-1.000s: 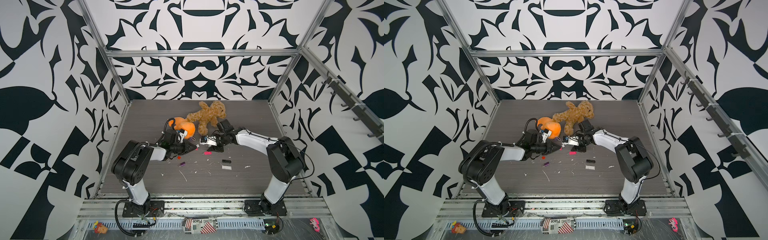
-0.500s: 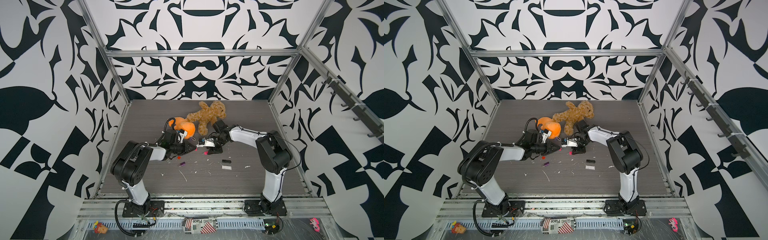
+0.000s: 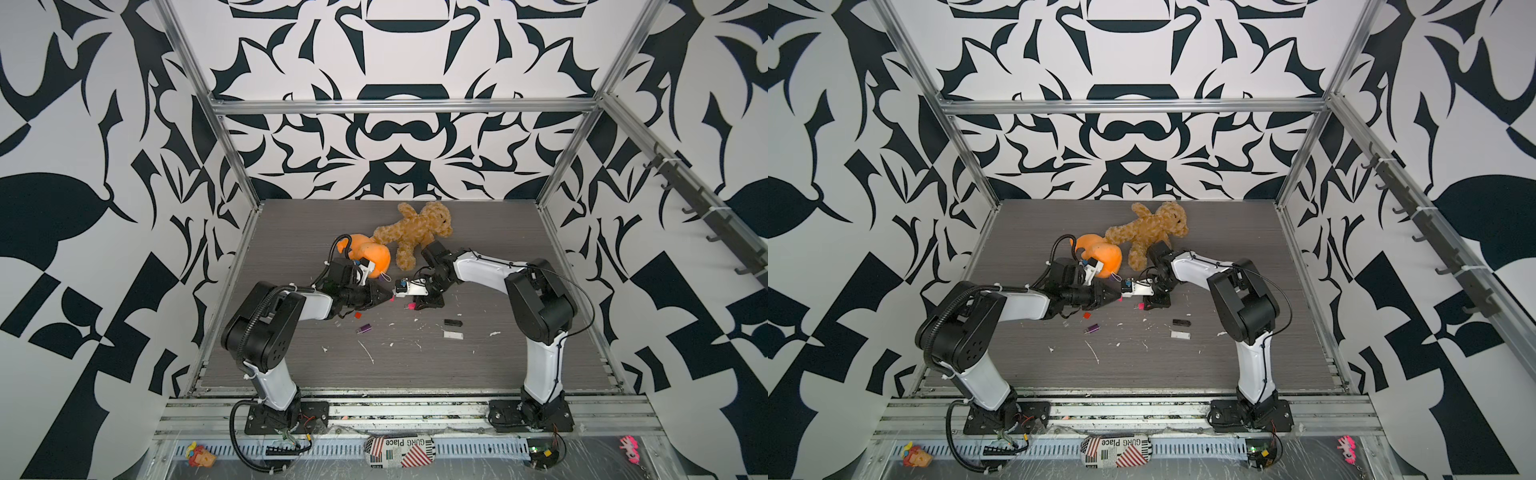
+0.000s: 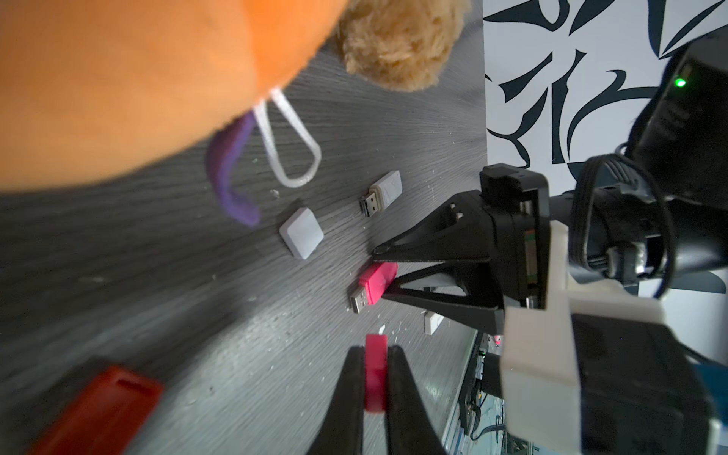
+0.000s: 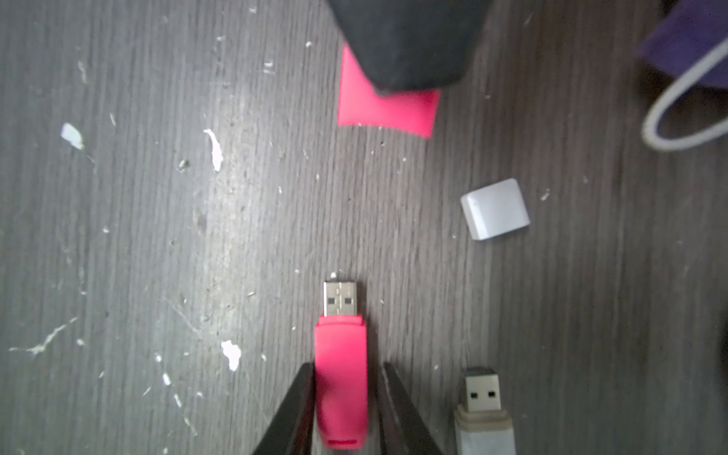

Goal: Close the usb drive cover
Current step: Pick up the USB drive from the center of the board, then close the cover of the USB drive.

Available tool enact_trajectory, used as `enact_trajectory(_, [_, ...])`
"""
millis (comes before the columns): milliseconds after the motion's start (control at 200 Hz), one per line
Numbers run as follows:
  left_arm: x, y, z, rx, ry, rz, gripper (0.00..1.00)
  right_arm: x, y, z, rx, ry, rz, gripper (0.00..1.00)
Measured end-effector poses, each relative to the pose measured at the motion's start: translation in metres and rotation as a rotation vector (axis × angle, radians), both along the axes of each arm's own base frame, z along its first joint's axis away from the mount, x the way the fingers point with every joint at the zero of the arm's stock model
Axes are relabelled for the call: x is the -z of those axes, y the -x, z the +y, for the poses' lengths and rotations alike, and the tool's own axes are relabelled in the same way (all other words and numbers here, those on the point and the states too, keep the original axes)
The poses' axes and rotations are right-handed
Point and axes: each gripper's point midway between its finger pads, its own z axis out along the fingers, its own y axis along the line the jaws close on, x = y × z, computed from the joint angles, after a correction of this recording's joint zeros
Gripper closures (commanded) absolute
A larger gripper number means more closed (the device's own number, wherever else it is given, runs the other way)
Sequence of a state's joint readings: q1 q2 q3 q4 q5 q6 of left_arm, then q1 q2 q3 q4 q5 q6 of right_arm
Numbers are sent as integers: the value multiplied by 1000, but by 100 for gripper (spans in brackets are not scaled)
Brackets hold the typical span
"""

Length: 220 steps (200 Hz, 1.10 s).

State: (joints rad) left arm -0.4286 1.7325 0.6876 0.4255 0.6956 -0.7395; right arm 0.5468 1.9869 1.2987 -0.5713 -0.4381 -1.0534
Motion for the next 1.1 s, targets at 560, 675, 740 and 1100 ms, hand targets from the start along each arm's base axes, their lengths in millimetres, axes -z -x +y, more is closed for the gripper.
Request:
enact_trajectory(560, [-8, -3, -1, -16, 18, -3, 88, -48, 1, 16, 104, -215, -95, 85])
enact_trajectory(675, [-14, -5, -2, -22, 30, -15, 89, -57, -3, 23, 141, -277, -117, 85])
enact_trajectory(740, [-17, -6, -2, -26, 37, -19, 88, -54, -5, 24, 161, -291, -119, 86])
enact_trajectory(1100, [-28, -10, -5, -43, 68, -37, 88, -54, -11, 32, 235, -354, -122, 86])
